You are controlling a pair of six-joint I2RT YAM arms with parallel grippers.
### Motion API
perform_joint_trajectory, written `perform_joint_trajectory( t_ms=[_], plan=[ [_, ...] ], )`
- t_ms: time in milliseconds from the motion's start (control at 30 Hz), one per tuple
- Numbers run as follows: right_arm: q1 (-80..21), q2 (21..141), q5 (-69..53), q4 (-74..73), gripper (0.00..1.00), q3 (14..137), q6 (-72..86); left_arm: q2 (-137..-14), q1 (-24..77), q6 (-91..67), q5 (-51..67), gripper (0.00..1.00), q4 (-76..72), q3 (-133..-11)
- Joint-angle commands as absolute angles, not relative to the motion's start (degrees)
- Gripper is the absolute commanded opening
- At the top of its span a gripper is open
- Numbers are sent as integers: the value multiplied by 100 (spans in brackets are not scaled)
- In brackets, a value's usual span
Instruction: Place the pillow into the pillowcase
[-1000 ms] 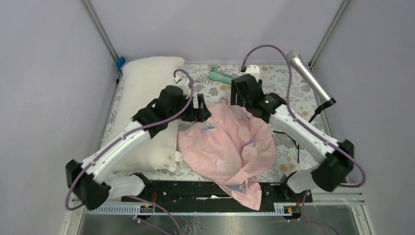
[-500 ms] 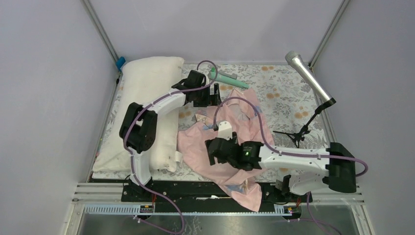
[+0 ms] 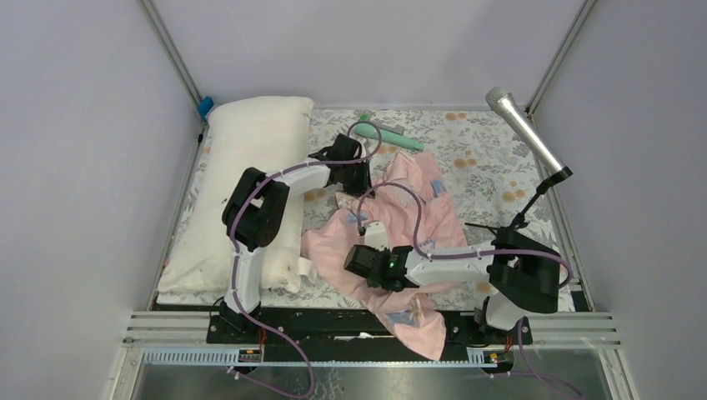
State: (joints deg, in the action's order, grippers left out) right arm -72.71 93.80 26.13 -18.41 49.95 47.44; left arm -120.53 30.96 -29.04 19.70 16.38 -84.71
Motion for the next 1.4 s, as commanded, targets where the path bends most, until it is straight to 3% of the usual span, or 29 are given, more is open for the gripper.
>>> perform_joint_trajectory(
  t_ms=[0, 67, 400, 933, 1067, 1267, 1300, 1367],
  plan=[
    [-6797, 8767, 2879, -2165, 19, 4682, 4907, -11921, 3067, -2853, 1774, 1, 1471, -8544],
    [-6595, 8266, 3075, -2465, 0, 4619, 4826, -11634, 2896, -2854, 1564, 0, 1645, -8620],
    [-5191, 6429, 3434, -4155, 0, 5932, 3400, -9897, 2290, -2342, 353, 0, 3378, -9933],
    [-4900, 6550, 3278, -5946, 0, 10288, 1735, -8166, 2499, -2156, -26, 0, 4654, -11299],
    [-4904, 6568, 2954, -6536, 0, 10393, 1938, -7672, 3032, -2238, -240, 0, 4736, -10448],
    [-4904, 5754, 2370, -6542, 0, 8123, 2906, -6614, 3983, -2915, -267, 0, 4186, -7474],
    [-4903, 5607, 2263, -6438, 8, 7710, 3048, -6443, 4148, -3105, -249, 0, 4016, -6938],
    [-4904, 5404, 2297, -6306, 34, 7111, 3358, -6171, 4464, -3475, -175, 0, 3738, -5981]
  ],
)
